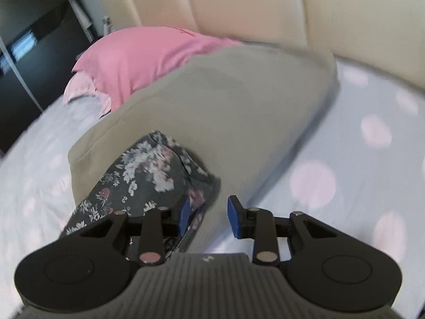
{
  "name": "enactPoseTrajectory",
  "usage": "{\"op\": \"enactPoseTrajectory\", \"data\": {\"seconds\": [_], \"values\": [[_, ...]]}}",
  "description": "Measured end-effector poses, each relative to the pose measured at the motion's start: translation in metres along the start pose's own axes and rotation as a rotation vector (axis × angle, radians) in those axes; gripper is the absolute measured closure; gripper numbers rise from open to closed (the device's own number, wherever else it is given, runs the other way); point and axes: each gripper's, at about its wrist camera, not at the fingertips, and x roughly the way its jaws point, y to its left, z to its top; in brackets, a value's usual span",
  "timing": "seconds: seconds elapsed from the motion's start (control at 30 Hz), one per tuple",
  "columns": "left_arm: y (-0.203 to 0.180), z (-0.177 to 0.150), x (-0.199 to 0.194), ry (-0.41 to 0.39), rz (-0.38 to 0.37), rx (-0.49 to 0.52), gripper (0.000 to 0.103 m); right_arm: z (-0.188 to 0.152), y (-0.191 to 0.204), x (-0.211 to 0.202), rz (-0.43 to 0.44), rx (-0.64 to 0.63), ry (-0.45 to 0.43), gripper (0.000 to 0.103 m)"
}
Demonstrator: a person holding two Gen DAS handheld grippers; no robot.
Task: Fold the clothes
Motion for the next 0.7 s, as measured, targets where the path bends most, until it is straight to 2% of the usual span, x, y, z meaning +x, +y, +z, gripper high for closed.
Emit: {"op": "enactPoseTrajectory", "data": {"seconds": [0.1, 0.27, 0.4, 0.47, 0.5, 0.53, 0.6, 0.7], "values": [[-0.001, -0.004, -0.002, 0.006, 0.01, -0.018, 0.057, -0.005, -0.008, 0.01, 0.025, 0.054, 0.016, 0.069], [-0.006, -0.005, -0.002, 0.02, 0.01, -0.054, 0.057, -0.009, -0.008, 0.034, 0.025, 0.082, 0.039, 0.078], [-0.013, -0.003, 0.002, 0.02, 0.023, -0.03, 0.057, -0.007, -0.005, 0.044, 0.1, 0.131, 0.022, 0.078], [-0.016, -0.002, 0.005, 0.023, 0.03, -0.027, 0.057, -0.006, -0.002, 0.049, 0.102, 0.144, 0.014, 0.077], [-0.017, -0.001, 0.007, 0.025, 0.033, -0.025, 0.057, -0.007, 0.001, 0.053, 0.068, 0.129, 0.024, 0.085], [-0.017, -0.001, 0.008, 0.027, 0.035, -0.024, 0.057, -0.008, 0.004, 0.057, 0.037, 0.114, 0.027, 0.102], [-0.018, 0.0, 0.009, 0.03, 0.038, -0.021, 0.058, -0.008, 0.008, 0.054, -0.009, 0.077, -0.021, 0.103], [-0.018, 0.0, 0.009, 0.03, 0.042, -0.015, 0.057, 0.003, 0.012, 0.028, -0.058, 0.065, -0.197, 0.103]]}}
